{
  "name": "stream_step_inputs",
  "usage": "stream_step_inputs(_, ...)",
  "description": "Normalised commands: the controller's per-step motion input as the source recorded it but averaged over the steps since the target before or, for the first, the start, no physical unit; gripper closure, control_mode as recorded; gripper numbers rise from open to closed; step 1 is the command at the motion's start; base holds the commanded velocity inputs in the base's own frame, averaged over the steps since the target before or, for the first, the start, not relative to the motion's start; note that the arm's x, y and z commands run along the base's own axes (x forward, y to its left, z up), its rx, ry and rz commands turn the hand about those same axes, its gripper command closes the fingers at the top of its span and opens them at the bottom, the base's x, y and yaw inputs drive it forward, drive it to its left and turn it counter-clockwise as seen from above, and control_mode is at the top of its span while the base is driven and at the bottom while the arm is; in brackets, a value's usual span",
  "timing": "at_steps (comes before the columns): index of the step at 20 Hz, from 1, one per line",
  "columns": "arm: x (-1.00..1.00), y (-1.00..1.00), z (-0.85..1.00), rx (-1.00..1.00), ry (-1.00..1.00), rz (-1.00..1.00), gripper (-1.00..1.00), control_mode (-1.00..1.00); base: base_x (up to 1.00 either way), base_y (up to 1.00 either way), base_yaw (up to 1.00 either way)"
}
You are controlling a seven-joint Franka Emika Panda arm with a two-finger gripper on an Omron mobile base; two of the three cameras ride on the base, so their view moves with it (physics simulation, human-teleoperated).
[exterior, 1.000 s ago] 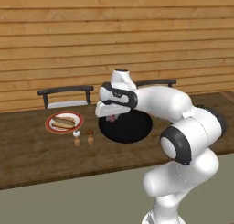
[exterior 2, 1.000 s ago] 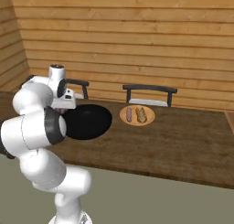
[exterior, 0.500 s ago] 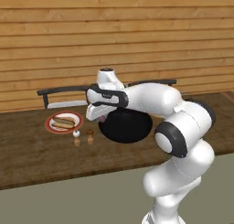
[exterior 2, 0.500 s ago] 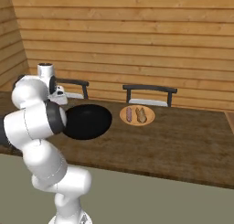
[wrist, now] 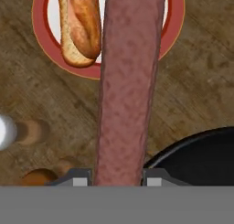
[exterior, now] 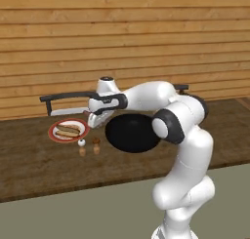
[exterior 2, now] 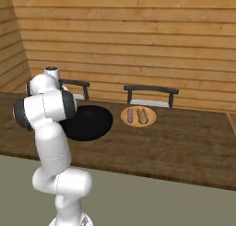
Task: Place one bun and one sausage from the bowl on each plate.
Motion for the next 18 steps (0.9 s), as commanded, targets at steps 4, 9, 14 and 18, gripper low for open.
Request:
stream_step_inputs(4,0.27,0.44,0.08,0.00,0.01,0.10,1.00,-1.00,0.00,0.00,0.00)
stream_step_inputs(9,0.45,0.53,-0.05,0.00,0.10,0.06,1.00,-1.00,0.00,0.00,0.00)
stream_step_inputs(14,0.48,0.24,-0.13,0.00,0.03,0.03,1.00,-1.00,0.00,0.00,0.00)
stream_step_inputs(18,0.37,0.06,-0.22,0.00,0.00,0.00,1.00,-1.00,0.00,0.00,0.00)
